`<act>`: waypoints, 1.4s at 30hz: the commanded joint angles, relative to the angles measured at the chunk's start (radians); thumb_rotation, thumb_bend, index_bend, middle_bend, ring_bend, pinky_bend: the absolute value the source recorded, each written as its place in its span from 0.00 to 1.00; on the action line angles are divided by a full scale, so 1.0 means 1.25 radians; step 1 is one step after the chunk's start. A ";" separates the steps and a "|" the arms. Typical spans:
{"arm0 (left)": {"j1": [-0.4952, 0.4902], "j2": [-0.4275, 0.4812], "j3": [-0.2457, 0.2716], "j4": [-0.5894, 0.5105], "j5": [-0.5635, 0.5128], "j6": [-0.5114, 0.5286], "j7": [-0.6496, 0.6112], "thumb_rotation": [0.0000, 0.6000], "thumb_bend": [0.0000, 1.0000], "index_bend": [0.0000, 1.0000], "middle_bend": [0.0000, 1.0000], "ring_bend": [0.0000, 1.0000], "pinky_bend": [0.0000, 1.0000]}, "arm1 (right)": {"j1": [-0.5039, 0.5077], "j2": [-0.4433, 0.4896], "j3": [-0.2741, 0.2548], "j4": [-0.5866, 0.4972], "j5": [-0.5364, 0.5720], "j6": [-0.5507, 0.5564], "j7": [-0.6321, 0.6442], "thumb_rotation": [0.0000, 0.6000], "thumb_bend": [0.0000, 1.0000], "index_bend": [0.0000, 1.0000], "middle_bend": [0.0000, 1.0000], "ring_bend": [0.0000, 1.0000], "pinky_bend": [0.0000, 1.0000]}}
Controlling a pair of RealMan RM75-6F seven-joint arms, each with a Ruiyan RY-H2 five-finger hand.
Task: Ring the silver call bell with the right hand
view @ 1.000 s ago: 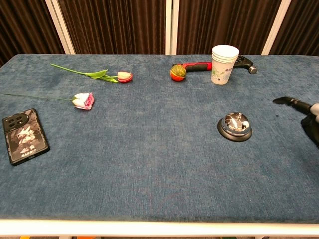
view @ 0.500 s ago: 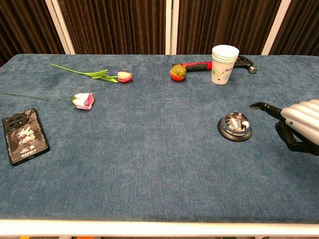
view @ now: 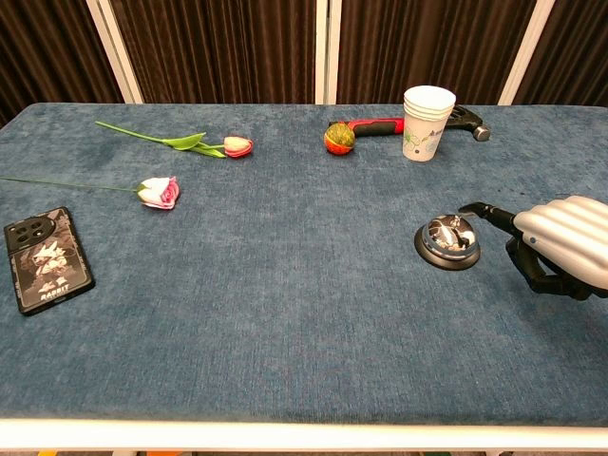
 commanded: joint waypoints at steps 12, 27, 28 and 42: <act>0.002 0.003 -0.001 0.000 -0.002 0.001 -0.003 1.00 0.11 0.06 0.05 0.00 0.15 | 0.010 -0.006 -0.004 0.003 0.016 -0.003 0.001 1.00 1.00 0.00 0.88 0.75 0.73; 0.003 0.003 0.000 -0.003 -0.002 0.001 -0.002 1.00 0.11 0.06 0.05 0.00 0.15 | 0.012 -0.016 -0.019 0.019 0.034 -0.012 -0.007 1.00 1.00 0.00 0.88 0.75 0.72; 0.004 0.003 0.001 -0.002 -0.003 0.000 -0.003 1.00 0.11 0.06 0.05 0.00 0.15 | 0.012 -0.018 -0.019 0.022 0.037 -0.014 -0.010 1.00 1.00 0.00 0.88 0.75 0.72; 0.002 0.003 -0.001 -0.007 0.006 0.005 0.002 1.00 0.11 0.06 0.05 0.00 0.15 | 0.010 -0.003 -0.019 -0.004 0.013 0.020 0.003 1.00 1.00 0.00 0.88 0.75 0.72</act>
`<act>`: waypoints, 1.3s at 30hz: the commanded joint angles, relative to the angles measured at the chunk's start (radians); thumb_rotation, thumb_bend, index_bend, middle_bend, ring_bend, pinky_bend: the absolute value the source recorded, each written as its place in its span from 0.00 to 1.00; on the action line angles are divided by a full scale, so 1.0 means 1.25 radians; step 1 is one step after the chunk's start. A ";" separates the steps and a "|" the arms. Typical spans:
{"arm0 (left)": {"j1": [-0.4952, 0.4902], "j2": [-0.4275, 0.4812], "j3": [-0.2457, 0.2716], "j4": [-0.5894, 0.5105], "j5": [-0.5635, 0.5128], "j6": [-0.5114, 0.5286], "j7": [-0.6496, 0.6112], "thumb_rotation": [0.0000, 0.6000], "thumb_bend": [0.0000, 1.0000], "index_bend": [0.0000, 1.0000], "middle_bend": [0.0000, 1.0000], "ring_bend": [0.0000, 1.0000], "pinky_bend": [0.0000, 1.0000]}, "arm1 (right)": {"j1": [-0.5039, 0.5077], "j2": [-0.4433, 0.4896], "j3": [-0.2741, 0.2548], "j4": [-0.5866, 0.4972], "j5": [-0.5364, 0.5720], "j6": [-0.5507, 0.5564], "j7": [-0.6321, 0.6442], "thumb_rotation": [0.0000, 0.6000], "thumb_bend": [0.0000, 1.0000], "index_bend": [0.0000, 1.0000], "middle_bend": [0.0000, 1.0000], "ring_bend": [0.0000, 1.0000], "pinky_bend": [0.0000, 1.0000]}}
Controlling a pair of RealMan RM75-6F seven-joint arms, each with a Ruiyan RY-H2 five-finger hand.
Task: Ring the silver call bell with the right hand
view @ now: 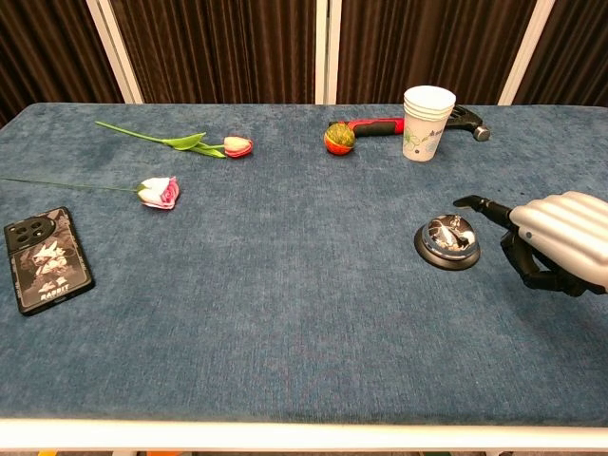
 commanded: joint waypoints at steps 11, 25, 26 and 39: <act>0.002 0.000 0.001 0.004 -0.008 -0.006 -0.007 1.00 0.11 0.06 0.05 0.00 0.15 | 0.001 -0.008 -0.004 0.005 0.038 -0.023 -0.037 1.00 1.00 0.00 0.88 0.75 0.72; 0.005 0.002 0.002 -0.008 0.001 0.004 -0.006 1.00 0.11 0.06 0.05 0.00 0.15 | -0.089 0.201 0.055 -0.178 -0.036 0.242 -0.032 1.00 1.00 0.00 0.88 0.75 0.72; 0.005 0.002 0.002 -0.009 0.001 0.004 -0.005 1.00 0.11 0.06 0.05 0.00 0.15 | -0.102 0.213 0.057 -0.180 -0.026 0.259 -0.032 1.00 1.00 0.00 0.88 0.75 0.72; -0.003 -0.002 0.001 -0.029 -0.008 -0.012 0.018 1.00 0.11 0.06 0.05 0.00 0.15 | -0.230 0.277 0.073 -0.068 0.053 0.342 0.232 1.00 0.17 0.00 0.00 0.00 0.00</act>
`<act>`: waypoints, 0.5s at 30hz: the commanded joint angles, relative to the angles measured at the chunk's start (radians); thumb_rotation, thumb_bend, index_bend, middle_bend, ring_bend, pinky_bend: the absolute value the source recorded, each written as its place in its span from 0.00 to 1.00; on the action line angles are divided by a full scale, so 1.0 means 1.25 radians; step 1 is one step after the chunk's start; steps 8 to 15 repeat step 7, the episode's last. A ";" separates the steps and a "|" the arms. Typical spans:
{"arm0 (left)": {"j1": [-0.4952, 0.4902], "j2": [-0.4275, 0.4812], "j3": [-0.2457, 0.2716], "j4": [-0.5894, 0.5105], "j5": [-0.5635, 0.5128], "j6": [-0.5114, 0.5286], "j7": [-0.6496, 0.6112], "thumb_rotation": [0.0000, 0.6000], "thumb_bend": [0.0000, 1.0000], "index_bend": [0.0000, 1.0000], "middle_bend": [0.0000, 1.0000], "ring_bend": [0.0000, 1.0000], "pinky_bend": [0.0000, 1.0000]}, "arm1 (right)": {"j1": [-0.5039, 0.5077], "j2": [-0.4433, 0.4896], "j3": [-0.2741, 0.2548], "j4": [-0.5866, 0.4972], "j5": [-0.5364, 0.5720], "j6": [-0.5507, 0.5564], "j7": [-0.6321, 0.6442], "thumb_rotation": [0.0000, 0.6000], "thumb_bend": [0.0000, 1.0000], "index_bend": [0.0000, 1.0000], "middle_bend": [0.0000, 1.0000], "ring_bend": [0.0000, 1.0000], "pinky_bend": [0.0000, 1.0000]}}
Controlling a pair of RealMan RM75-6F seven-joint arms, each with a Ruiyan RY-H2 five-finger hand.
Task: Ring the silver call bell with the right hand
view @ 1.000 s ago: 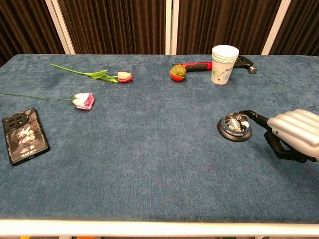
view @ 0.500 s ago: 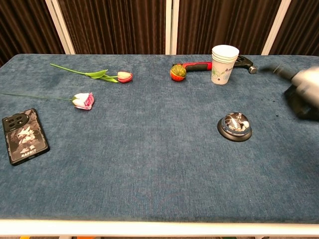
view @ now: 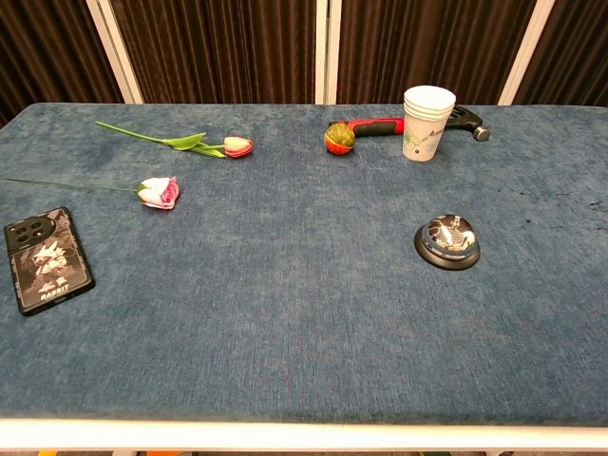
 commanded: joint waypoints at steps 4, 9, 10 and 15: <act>0.001 -0.003 -0.001 -0.001 -0.001 0.004 0.003 1.00 0.11 0.06 0.05 0.00 0.15 | -0.034 -0.007 0.015 0.078 -0.052 0.046 0.113 1.00 0.16 0.00 0.00 0.00 0.00; 0.003 -0.004 0.000 0.003 0.000 0.007 -0.001 1.00 0.11 0.06 0.05 0.00 0.15 | -0.031 -0.008 0.014 0.075 -0.057 0.035 0.107 1.00 0.17 0.00 0.00 0.00 0.00; 0.003 -0.004 0.000 0.003 0.000 0.007 -0.001 1.00 0.11 0.06 0.05 0.00 0.15 | -0.031 -0.008 0.014 0.075 -0.057 0.035 0.107 1.00 0.17 0.00 0.00 0.00 0.00; 0.003 -0.004 0.000 0.003 0.000 0.007 -0.001 1.00 0.11 0.06 0.05 0.00 0.15 | -0.031 -0.008 0.014 0.075 -0.057 0.035 0.107 1.00 0.17 0.00 0.00 0.00 0.00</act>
